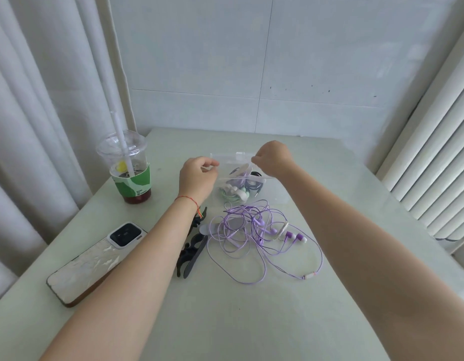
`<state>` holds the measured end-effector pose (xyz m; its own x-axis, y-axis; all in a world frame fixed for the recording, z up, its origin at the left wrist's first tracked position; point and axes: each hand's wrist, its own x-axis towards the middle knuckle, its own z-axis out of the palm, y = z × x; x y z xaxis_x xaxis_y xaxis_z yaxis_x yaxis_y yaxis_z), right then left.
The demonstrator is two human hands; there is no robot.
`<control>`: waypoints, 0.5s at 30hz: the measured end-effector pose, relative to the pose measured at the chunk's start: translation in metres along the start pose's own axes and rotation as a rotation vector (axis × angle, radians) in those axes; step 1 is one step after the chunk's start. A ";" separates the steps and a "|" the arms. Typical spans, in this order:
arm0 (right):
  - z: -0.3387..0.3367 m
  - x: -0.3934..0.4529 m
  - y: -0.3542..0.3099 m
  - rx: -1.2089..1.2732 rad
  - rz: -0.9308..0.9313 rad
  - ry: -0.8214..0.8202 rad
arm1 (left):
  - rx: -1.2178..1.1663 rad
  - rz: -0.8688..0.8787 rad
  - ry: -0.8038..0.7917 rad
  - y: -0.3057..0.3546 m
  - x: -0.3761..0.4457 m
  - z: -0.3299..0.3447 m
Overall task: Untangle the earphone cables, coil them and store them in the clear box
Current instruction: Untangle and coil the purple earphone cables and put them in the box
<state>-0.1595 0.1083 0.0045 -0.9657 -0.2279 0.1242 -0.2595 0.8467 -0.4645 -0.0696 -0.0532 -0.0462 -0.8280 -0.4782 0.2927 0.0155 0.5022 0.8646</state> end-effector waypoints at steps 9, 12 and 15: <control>-0.023 -0.072 0.017 0.203 -0.068 0.083 | 0.037 0.177 0.082 0.028 -0.043 -0.006; -0.011 -0.093 0.030 -0.007 -0.050 -0.066 | 0.099 0.189 -0.099 0.030 -0.058 -0.001; -0.007 -0.107 0.037 -0.208 -0.120 -0.255 | 0.301 0.214 -0.426 0.025 -0.064 0.003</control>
<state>-0.0662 0.1675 -0.0200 -0.9040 -0.4219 -0.0684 -0.3907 0.8806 -0.2680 -0.0178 -0.0075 -0.0443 -0.9781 -0.0414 0.2041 0.0992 0.7692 0.6313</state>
